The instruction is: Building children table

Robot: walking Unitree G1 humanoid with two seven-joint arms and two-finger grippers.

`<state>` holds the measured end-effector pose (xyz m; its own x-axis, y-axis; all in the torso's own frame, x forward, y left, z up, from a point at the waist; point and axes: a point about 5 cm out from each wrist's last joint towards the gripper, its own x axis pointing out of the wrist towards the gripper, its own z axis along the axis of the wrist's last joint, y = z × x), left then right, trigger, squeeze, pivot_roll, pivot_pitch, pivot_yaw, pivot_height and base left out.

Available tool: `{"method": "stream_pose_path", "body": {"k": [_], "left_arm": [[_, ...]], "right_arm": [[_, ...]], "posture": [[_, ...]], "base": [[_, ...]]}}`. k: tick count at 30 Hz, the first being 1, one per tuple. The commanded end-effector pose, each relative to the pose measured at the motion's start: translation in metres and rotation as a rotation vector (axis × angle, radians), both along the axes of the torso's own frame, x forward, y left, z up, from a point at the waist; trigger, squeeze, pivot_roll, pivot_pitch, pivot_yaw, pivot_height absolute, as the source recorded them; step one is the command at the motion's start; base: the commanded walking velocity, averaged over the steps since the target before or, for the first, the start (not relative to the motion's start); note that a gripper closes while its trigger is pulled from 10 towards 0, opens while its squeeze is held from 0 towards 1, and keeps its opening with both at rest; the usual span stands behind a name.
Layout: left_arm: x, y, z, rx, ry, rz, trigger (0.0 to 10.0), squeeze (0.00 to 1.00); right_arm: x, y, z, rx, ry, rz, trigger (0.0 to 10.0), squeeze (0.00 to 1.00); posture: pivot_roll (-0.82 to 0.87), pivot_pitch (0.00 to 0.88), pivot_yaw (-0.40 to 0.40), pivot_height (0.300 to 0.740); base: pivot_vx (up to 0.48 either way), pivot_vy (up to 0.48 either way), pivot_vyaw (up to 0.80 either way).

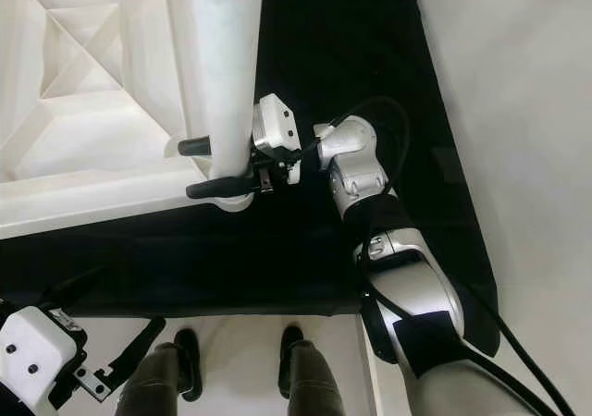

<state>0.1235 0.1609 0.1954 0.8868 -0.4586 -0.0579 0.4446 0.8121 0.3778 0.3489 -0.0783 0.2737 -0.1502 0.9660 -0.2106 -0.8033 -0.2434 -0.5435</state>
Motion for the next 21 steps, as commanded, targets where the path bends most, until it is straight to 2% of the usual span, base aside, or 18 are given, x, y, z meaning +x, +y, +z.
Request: {"method": "stream_pose_path", "body": {"k": [1, 7, 9, 12, 18, 21], "left_arm": [[-0.004, -0.003, 0.001, -0.023, 0.008, -0.018, 10.0, 0.00], [-0.004, -0.003, 0.001, -0.024, 0.005, -0.021, 10.0, 0.00], [-0.004, -0.003, 0.001, -0.026, 0.003, -0.022, 10.0, 0.00], [-0.004, -0.003, 0.001, -0.026, 0.002, -0.022, 10.0, 0.00], [-0.004, -0.003, 0.001, -0.025, 0.001, -0.020, 10.0, 0.00], [-0.004, -0.003, 0.001, -0.025, 0.001, -0.020, 10.0, 0.00]], "right_arm": [[-0.002, -0.004, -0.030, -0.183, 0.084, 0.024, 10.0, 0.00], [-0.001, 0.002, -0.020, -0.190, 0.117, 0.044, 10.0, 0.00], [0.002, 0.006, -0.018, -0.163, 0.184, 0.037, 10.0, 0.00], [0.004, 0.009, -0.017, -0.129, 0.222, 0.031, 10.0, 0.00], [0.010, 0.012, -0.015, -0.029, 0.269, -0.001, 10.0, 0.00], [0.011, 0.012, -0.017, -0.017, 0.274, -0.005, 10.0, 0.00]], "posture": [[0.05, 0.468, -0.075, 0.740], [0.04, 0.469, -0.078, 0.740], [0.04, 0.470, -0.079, 0.740], [0.04, 0.471, -0.081, 0.740], [0.04, 0.470, -0.082, 0.740], [0.04, 0.470, -0.082, 0.740]], "base": [[0.000, 0.000, 0.00], [0.000, 0.000, 0.00], [0.000, 0.000, 0.00], [0.000, 0.000, 0.00], [0.000, 0.000, 0.00], [0.000, 0.000, 0.00]]}}
